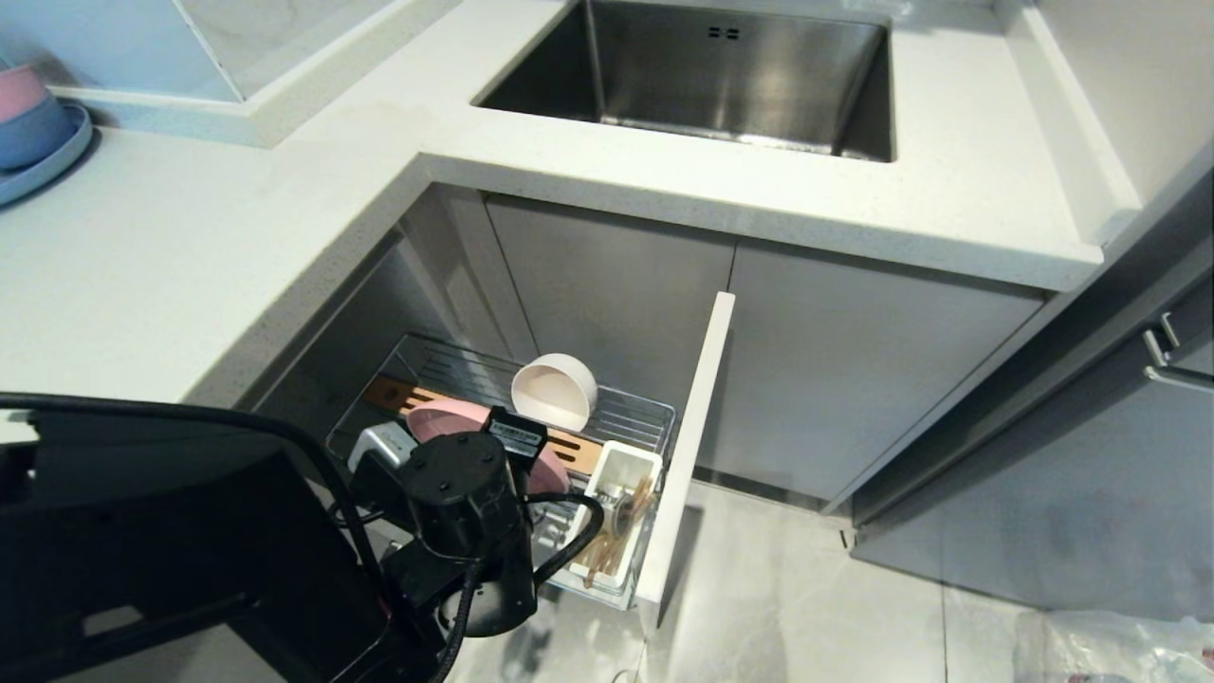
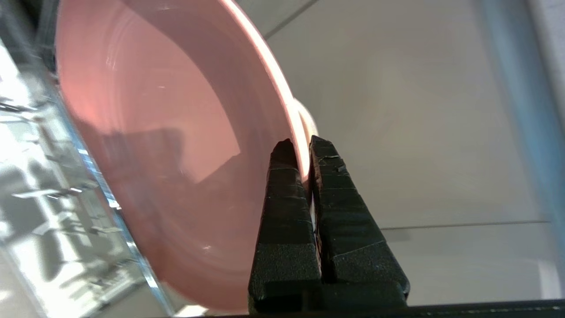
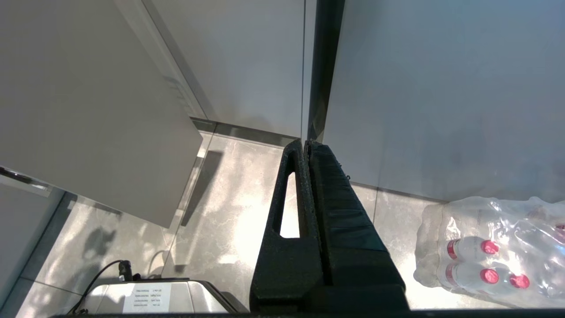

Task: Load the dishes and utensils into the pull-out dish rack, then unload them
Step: Pick up the plate and place it in the cupboard

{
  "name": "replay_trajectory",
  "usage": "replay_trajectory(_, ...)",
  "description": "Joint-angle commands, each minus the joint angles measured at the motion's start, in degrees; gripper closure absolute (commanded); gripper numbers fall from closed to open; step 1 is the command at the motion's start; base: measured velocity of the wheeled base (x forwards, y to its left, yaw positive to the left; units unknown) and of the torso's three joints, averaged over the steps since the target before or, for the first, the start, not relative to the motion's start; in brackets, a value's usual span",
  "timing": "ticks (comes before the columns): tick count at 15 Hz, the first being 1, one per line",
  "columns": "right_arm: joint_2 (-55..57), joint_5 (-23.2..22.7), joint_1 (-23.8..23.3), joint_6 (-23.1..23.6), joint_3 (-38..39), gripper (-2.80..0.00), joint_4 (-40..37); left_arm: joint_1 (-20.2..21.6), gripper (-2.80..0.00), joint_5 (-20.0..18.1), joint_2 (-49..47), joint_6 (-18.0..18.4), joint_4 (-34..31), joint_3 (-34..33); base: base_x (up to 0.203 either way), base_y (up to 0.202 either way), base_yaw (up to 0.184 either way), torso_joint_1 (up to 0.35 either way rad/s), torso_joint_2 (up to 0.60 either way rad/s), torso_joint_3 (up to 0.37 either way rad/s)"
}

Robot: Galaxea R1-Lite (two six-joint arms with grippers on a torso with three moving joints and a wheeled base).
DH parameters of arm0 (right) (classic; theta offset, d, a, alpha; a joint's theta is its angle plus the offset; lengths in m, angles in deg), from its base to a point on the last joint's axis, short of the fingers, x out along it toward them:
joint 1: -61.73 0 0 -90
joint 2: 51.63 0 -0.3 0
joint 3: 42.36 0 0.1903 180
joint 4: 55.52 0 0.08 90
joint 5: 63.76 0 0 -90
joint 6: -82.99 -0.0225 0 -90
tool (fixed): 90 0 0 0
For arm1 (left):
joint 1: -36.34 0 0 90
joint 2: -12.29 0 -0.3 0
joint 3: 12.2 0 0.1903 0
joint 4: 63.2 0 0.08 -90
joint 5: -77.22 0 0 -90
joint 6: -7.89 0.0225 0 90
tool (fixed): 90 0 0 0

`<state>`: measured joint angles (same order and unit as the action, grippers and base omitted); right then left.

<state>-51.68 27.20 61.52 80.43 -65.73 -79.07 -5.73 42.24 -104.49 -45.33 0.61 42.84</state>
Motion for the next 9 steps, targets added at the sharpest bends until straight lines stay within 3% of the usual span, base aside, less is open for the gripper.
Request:
replay_trajectory(1, 0.05, 0.00, 0.01, -0.08, 0.09, 0.00, 0.01, 0.33, 0.00, 0.30, -1.82, -0.22, 0.49, 0.10, 0.000, 0.000, 0.000, 0.000, 0.00, 0.000)
replay_trajectory(9, 0.05, 0.00, 0.02, -0.06, 0.09, 0.00, 0.01, 1.29, 0.00, -1.75, -5.92, 0.32, 0.49, 0.32, 0.000, 0.000, 0.000, 0.000, 0.00, 0.000)
